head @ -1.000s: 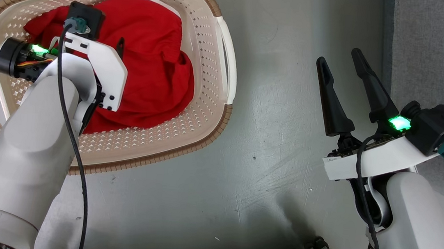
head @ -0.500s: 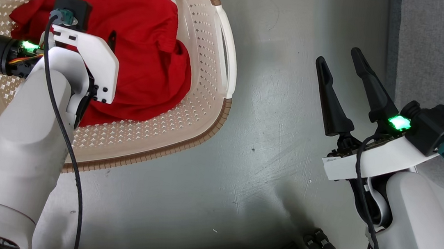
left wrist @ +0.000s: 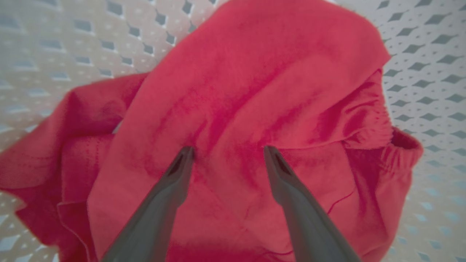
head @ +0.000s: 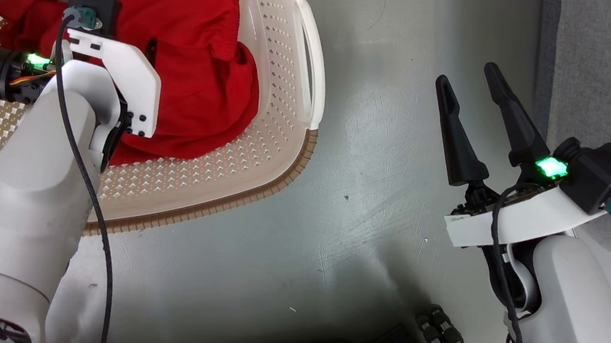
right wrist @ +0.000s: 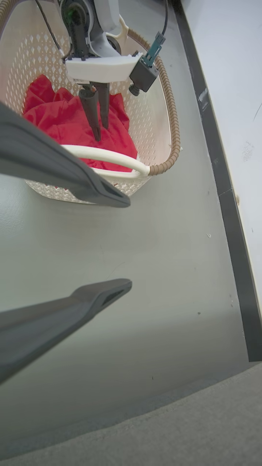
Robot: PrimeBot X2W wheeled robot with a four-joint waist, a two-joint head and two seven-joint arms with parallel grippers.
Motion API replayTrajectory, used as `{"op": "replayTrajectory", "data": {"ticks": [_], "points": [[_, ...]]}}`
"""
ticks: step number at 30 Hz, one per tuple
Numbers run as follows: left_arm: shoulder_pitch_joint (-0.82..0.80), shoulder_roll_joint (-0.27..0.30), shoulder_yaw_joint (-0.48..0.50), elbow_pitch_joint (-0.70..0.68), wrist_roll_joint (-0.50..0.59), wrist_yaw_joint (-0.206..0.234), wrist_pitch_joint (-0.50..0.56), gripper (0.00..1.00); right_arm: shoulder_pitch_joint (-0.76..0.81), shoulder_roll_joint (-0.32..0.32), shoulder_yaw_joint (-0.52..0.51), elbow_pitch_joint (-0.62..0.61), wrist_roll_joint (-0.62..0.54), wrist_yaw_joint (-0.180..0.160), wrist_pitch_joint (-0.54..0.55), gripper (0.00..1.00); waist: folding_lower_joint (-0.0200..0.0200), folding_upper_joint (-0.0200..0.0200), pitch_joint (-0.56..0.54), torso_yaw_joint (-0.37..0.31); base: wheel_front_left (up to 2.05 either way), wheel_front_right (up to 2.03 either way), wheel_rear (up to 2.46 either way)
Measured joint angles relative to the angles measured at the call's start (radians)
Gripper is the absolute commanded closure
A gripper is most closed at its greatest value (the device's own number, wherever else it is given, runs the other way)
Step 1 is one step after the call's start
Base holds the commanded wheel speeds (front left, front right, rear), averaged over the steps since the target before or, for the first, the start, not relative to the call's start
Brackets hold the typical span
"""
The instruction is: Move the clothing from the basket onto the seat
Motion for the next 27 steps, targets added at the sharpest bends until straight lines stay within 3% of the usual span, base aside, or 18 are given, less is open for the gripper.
{"op": "replayTrajectory", "data": {"ticks": [8,9,10,13,15,18,20,27], "points": [[-0.016,0.0,0.003,0.022,-0.002,0.0,-0.018,0.0,0.0,0.0,-0.004,-0.007,0.0,0.0,0.0,0.0,0.0,0.0,0.017,-0.009,0.0,0.0,0.0],[-0.016,0.0,0.003,0.026,-0.002,0.0,-0.02,0.12,0.0,0.0,-0.004,-0.008,0.0,0.0,0.0,0.0,0.0,0.0,0.018,-0.01,0.0,0.0,0.0],[-0.016,0.0,0.003,0.03,-0.002,-0.001,-0.021,0.35,0.0,0.0,-0.004,-0.009,0.0,0.0,0.0,0.0,0.0,0.0,0.019,-0.011,0.0,0.0,0.0],[-0.016,0.0,0.003,0.043,-0.002,-0.004,-0.028,0.51,0.0,0.0,-0.01,-0.011,0.0,0.0,0.0,0.0,0.0,0.0,0.021,-0.015,0.0,0.0,0.0],[-0.016,-0.001,0.002,0.048,-0.002,-0.004,-0.032,0.52,0.002,0.0,-0.016,-0.011,0.0,0.0,0.0,0.0,0.0,0.0,0.021,-0.017,0.0,0.0,0.0],[-0.016,-0.001,0.0,0.059,-0.002,-0.005,-0.038,0.65,0.005,0.0,-0.02,-0.012,0.0,0.0,0.0,0.0,0.0,0.0,0.021,-0.019,0.0,0.0,0.0],[-0.016,-0.001,-0.002,0.066,-0.002,-0.006,-0.046,0.99,0.005,0.0,-0.022,-0.012,0.0,0.0,0.0,0.0,0.0,0.0,0.02,-0.02,0.0,0.0,0.0],[-0.026,-0.002,-0.013,0.078,0.001,-0.014,-0.068,1.0,0.005,0.0,-0.03,-0.014,0.0,0.0,0.0,0.0,0.0,0.0,0.017,-0.019,0.0,0.0,0.0]]}}
